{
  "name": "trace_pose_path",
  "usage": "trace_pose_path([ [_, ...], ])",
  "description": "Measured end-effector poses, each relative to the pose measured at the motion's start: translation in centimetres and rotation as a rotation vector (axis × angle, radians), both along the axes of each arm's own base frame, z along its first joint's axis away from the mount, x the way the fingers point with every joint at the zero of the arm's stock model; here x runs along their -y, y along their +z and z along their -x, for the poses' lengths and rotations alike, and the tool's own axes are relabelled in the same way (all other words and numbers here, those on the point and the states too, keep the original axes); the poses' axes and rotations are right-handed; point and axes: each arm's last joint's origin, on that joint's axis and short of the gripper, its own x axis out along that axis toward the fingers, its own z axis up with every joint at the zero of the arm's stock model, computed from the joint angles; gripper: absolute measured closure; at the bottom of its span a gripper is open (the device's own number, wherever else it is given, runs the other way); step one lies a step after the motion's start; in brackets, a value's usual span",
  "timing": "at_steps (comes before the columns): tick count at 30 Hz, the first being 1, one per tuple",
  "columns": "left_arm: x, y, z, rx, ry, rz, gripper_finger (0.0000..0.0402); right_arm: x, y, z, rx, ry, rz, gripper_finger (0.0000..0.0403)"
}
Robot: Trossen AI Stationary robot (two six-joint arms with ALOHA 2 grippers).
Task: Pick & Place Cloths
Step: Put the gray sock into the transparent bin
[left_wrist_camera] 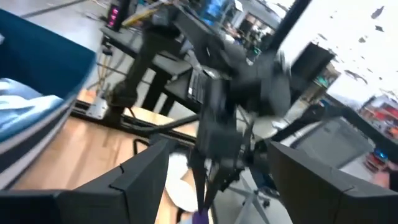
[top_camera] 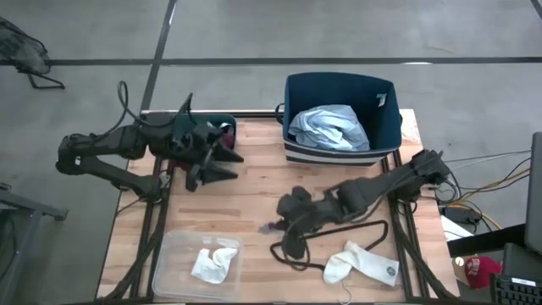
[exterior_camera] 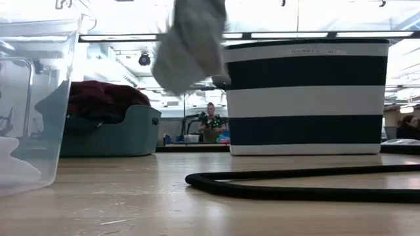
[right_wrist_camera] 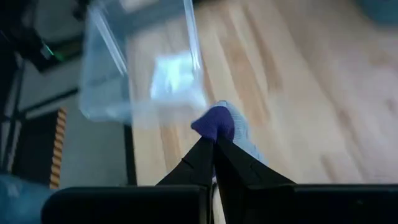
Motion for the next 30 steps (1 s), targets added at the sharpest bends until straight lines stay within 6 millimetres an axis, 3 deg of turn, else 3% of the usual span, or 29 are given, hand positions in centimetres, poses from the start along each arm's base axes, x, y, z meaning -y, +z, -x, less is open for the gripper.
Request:
trace_pose_path([
  [8, 2.3, -1.5, -1.6, -0.069, -0.062, 0.017, 0.0124, 2.2, 6.2, -0.7, 0.197, -0.025, 0.009, 0.0394],
  [17, 5.0, -4.2, -4.9, -0.194, -0.135, 0.033, 0.0124, 4.0, 10.2, -0.3, 0.333, -0.086, 0.029, 0.0394],
  [24, 5.4, -5.4, -6.4, -0.253, -0.129, 0.046, 0.0131, 4.0, 10.8, -0.1, 0.349, -0.076, 0.036, 0.0394],
  [30, 5.3, -5.0, -5.6, -0.249, -0.144, 0.067, 0.0189, 3.9, 10.3, -0.2, 0.324, -0.088, 0.023, 0.0394],
])
